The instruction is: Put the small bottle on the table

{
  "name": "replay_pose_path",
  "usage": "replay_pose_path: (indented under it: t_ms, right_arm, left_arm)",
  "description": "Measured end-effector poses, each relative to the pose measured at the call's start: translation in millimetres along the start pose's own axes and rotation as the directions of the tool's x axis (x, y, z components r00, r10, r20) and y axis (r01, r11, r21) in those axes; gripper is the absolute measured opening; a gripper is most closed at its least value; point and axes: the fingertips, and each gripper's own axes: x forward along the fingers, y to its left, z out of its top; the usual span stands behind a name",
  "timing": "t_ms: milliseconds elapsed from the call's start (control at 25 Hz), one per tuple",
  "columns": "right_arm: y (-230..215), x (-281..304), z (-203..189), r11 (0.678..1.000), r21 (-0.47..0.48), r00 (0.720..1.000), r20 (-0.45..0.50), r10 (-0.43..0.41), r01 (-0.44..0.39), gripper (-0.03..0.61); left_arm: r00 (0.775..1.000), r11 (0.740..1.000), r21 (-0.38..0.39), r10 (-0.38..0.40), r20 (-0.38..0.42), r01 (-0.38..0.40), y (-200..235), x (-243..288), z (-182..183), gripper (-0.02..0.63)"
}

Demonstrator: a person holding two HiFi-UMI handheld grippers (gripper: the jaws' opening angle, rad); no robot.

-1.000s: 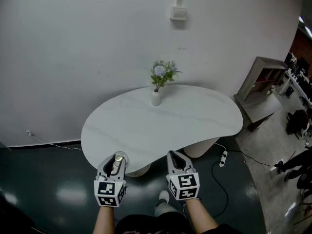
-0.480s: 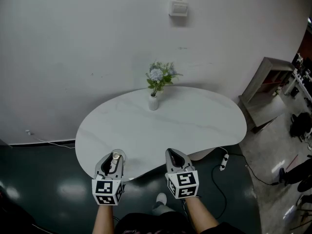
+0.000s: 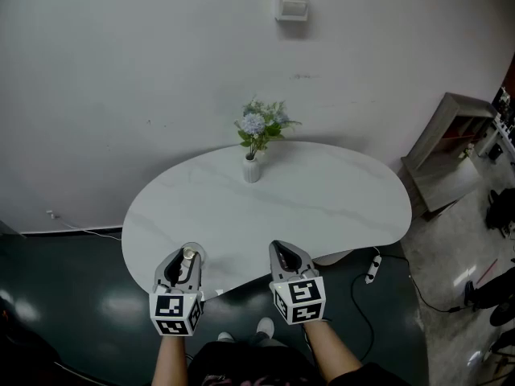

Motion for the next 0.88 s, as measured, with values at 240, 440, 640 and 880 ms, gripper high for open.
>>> replay_pose_path:
  t_ms: [240,440,640,880]
  right_arm:
    - [-3,-2,-2,1.0,-0.002,1.0,0.0,0.011,-0.011,0.067]
    - [-9,-2,2,1.0,-0.004,1.0,0.005,0.01,-0.01,0.067]
    - [-13,0,5,1.0,-0.011,1.0,0.014,0.009,-0.009,0.067]
    - [-16,10,6,1.0,-0.021,1.0,0.006,0.003,-0.003,0.067]
  left_arm:
    - [1.0,1.0,0.007,0.005,0.002,-0.005,-5,1,3,0.129]
    - [1.0,1.0,0.01,0.01,0.003,-0.01,-6,3,7,0.129]
    - [1.0,1.0,0.014,0.011,0.013,-0.011,-5,9,11,0.129]
    - [1.0,1.0,0.012,-0.002,0.02,0.002,-2,22,15,0.129]
